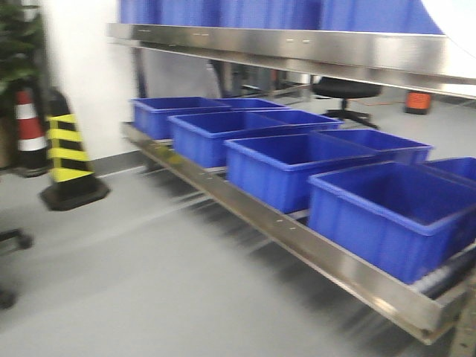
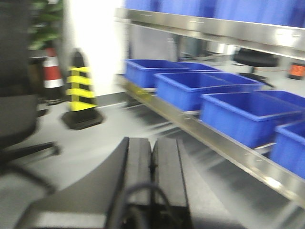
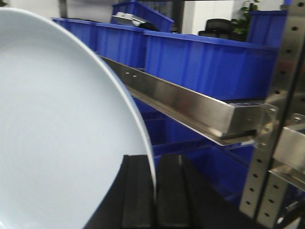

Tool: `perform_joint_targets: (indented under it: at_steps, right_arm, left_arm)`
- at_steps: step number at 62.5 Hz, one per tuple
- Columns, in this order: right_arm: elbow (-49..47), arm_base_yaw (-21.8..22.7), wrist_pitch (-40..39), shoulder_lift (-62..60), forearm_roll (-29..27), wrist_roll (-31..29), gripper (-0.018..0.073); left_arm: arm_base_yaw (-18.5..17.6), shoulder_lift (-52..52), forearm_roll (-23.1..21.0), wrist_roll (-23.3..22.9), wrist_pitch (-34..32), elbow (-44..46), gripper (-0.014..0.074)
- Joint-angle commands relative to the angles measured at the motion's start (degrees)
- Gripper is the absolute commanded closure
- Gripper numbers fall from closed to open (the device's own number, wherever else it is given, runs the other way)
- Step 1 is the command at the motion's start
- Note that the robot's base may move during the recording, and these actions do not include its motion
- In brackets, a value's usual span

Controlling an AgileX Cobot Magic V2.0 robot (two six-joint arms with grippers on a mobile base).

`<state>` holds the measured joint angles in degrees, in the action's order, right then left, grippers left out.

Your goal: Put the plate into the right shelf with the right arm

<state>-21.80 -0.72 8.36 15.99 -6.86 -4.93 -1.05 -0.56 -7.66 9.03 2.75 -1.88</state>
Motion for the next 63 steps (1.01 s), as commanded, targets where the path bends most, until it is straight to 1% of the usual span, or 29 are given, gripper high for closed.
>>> perform_joint_targets:
  at_steps: [1,63]
  right_arm:
    - [-1.9,0.3,-5.8,0.4,-0.5,-0.4,0.0505]
    - [-1.9,0.3,-5.8,0.4,-0.5,-0.4,0.0505]
  left_arm:
    - [-0.1,-0.6,-0.5,-0.4,-5.2,-0.6,0.0724]
    - [-0.1,-0.6,-0.5,-0.4,-5.2,-0.6,0.0724]
